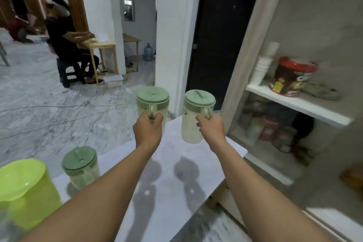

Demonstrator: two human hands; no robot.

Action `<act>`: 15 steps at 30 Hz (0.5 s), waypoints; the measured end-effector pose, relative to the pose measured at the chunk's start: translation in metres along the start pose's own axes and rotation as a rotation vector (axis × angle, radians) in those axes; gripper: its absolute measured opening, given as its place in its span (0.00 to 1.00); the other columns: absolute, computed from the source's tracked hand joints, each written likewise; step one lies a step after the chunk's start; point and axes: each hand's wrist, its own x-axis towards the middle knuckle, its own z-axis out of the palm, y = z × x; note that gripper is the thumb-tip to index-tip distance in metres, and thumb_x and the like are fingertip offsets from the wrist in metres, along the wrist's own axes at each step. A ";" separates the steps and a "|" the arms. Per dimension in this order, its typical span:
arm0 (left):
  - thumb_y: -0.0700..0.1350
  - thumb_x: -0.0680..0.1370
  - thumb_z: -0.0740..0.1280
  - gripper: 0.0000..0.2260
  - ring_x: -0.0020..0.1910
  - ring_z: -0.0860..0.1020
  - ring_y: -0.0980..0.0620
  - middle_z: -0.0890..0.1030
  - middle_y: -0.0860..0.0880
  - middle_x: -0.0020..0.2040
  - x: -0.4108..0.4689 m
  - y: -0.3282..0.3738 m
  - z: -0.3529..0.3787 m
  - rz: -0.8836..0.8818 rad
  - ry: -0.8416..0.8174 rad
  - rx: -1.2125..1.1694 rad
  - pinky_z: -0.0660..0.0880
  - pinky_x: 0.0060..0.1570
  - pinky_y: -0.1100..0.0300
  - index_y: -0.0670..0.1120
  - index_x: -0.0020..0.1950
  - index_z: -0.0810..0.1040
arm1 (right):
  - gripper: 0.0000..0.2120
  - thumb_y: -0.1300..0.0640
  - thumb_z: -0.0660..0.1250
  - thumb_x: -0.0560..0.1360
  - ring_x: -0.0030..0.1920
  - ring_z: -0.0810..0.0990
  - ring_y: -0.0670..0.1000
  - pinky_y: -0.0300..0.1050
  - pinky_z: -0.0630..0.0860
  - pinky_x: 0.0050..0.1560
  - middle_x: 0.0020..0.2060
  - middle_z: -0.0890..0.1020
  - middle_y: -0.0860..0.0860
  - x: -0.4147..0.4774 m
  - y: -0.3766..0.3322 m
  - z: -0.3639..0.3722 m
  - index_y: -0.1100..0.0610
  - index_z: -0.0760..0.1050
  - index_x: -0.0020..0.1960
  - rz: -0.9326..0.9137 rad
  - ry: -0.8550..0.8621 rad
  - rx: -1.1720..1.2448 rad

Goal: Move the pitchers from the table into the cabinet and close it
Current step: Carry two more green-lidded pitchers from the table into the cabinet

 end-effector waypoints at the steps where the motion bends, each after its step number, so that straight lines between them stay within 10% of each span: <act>1: 0.48 0.76 0.64 0.13 0.39 0.78 0.44 0.82 0.42 0.39 -0.009 0.014 0.000 0.021 -0.026 -0.020 0.67 0.32 0.60 0.38 0.43 0.78 | 0.12 0.57 0.67 0.74 0.38 0.78 0.53 0.49 0.74 0.41 0.36 0.81 0.54 -0.011 -0.009 -0.016 0.66 0.79 0.51 -0.015 0.028 0.001; 6: 0.47 0.75 0.64 0.12 0.40 0.78 0.42 0.82 0.42 0.39 -0.057 0.077 0.009 0.148 -0.165 -0.095 0.66 0.31 0.59 0.38 0.43 0.78 | 0.04 0.58 0.68 0.74 0.39 0.80 0.53 0.46 0.74 0.38 0.38 0.82 0.55 -0.073 -0.050 -0.102 0.55 0.78 0.40 -0.086 0.222 -0.022; 15: 0.47 0.75 0.64 0.11 0.38 0.79 0.42 0.82 0.41 0.37 -0.164 0.158 0.039 0.269 -0.496 -0.213 0.70 0.35 0.55 0.39 0.40 0.78 | 0.08 0.58 0.68 0.75 0.38 0.80 0.51 0.47 0.76 0.41 0.37 0.82 0.54 -0.172 -0.080 -0.252 0.61 0.81 0.50 -0.058 0.483 0.037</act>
